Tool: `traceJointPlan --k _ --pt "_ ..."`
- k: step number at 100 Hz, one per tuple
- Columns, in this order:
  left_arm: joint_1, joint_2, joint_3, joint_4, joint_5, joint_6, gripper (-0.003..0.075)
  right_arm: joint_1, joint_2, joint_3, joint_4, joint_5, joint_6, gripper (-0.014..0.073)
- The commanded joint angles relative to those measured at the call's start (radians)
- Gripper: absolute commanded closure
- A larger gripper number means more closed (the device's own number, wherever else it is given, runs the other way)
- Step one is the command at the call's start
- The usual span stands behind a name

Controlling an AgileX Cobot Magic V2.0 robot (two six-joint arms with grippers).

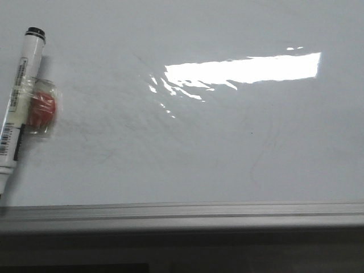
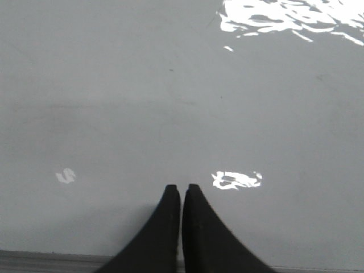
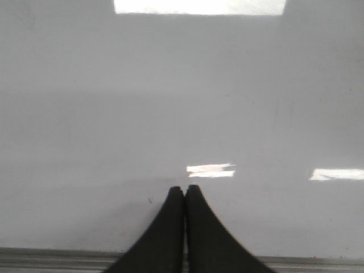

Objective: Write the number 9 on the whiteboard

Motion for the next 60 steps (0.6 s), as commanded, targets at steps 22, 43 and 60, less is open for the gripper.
traceJointPlan --k 22,43,60 --pt "0.001 -0.029 0.04 -0.005 -0.047 -0.008 0.0741 -0.006 -0.023 0.011 0.001 -0.024 -0.003 0.0663" --pt "0.001 -0.029 0.04 -0.005 -0.047 -0.008 0.0741 -0.006 -0.023 0.011 0.001 -0.024 -0.003 0.0663" --pt "0.001 -0.029 0.04 0.039 -0.064 0.01 0.0741 -0.006 -0.023 0.011 0.001 -0.024 -0.003 0.0663"
